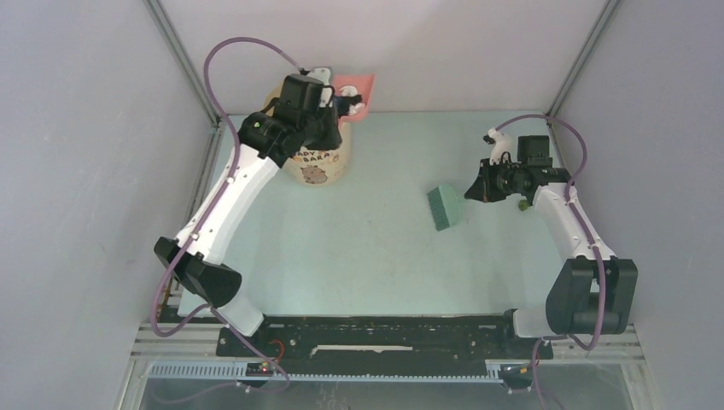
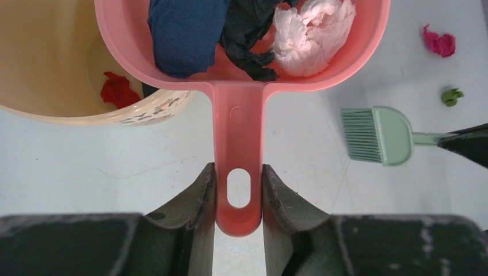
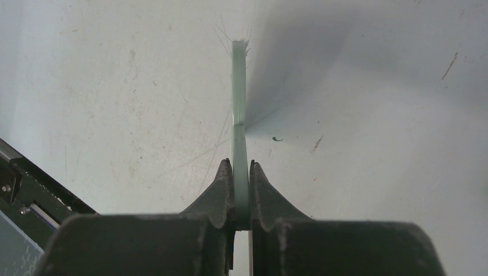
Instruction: Sweep away the paper scraps from the table
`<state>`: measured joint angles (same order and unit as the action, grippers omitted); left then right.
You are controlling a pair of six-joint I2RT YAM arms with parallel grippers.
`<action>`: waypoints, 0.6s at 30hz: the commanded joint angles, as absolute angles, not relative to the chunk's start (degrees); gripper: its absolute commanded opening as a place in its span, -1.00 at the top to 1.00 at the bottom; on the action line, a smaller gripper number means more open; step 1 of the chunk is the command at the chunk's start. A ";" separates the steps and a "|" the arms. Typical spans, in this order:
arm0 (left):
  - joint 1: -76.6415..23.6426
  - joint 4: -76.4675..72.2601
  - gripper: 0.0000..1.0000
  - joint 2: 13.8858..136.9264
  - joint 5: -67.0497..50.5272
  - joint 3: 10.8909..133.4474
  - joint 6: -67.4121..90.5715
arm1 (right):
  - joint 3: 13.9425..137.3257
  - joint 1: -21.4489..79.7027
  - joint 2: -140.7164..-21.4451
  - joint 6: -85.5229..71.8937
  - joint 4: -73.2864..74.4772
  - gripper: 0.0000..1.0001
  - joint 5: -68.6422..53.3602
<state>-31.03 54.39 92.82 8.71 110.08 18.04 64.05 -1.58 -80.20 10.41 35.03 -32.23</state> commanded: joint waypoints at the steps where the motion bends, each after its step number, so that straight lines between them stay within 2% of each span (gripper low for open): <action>1: -26.82 50.96 0.99 91.17 -0.08 111.79 22.36 | 64.25 -1.24 -80.29 11.69 34.52 1.00 -33.33; 10: -15.73 36.69 0.97 88.99 -17.18 101.96 37.26 | 64.33 -1.32 -80.41 11.68 34.63 1.00 -33.34; 18: -4.88 4.53 1.00 86.50 -36.28 81.91 61.21 | 64.25 -1.52 -80.33 11.82 34.71 1.00 -33.15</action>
